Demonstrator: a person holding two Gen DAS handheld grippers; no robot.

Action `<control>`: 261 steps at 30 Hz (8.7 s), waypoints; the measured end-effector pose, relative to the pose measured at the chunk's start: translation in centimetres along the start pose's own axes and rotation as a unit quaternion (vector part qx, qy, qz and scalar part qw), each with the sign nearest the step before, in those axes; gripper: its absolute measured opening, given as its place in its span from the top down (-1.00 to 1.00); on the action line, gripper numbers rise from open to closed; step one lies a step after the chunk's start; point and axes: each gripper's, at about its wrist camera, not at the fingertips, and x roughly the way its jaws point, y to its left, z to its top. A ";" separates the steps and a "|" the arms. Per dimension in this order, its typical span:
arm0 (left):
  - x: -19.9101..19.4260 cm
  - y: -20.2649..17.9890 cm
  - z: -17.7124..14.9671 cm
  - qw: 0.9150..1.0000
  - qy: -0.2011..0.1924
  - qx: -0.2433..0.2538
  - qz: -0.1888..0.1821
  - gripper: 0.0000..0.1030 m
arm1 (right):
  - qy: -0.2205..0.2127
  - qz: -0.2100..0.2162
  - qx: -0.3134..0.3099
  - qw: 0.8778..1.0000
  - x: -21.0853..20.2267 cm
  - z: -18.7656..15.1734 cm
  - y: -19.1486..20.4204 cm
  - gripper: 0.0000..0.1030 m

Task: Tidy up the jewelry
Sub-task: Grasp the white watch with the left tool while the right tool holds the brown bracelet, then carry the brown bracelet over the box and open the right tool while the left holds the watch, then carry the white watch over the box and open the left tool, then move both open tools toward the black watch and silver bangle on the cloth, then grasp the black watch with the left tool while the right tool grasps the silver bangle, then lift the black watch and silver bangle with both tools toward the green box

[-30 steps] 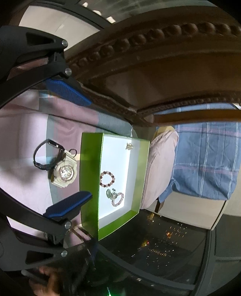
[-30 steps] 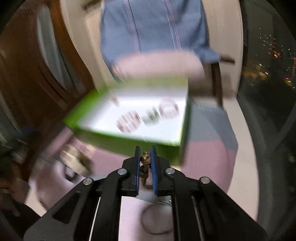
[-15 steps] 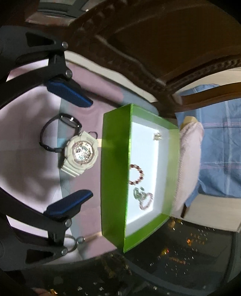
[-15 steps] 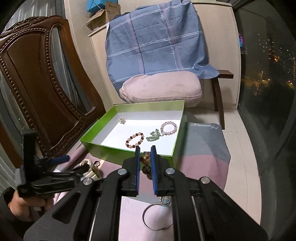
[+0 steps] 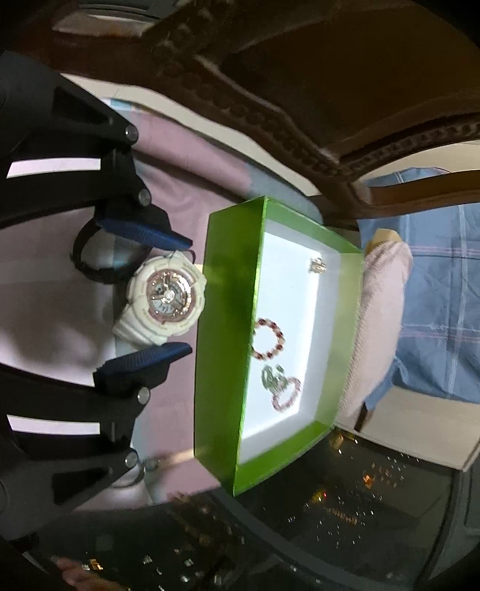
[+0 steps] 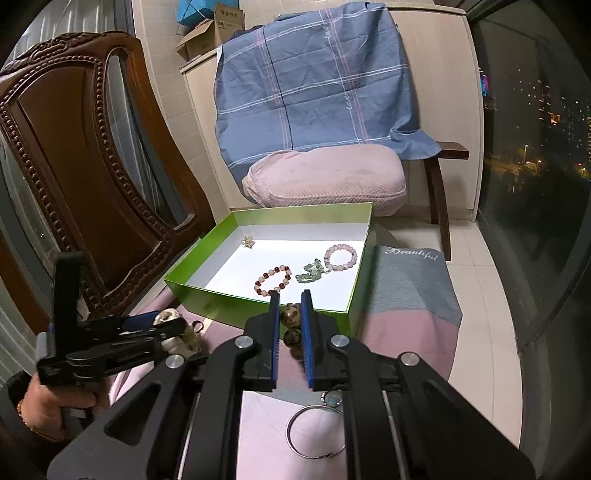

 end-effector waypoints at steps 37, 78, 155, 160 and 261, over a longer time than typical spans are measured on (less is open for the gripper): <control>-9.8 1.3 0.8 0.992 -0.096 0.052 -0.067 0.01 | -0.022 0.026 -0.024 0.999 -4.1 0.8 2.6 0.78; -8.2 1.8 0.4 0.992 -0.083 0.063 -0.068 0.01 | -0.071 0.017 -0.002 0.997 1.2 3.9 1.3 0.78; -4.2 1.8 0.4 0.994 -0.076 0.079 -0.003 -0.78 | -0.098 -0.095 0.008 0.991 -2.7 0.0 -1.1 -0.25; -3.9 2.0 0.5 0.995 -0.070 0.072 -0.002 -0.78 | -0.088 -0.092 0.006 0.992 -2.3 0.0 -1.0 -0.25; -7.0 0.2 0.4 0.993 -0.070 0.084 -0.046 0.43 | -0.021 -0.072 -0.031 0.997 -2.9 -1.9 4.6 -0.16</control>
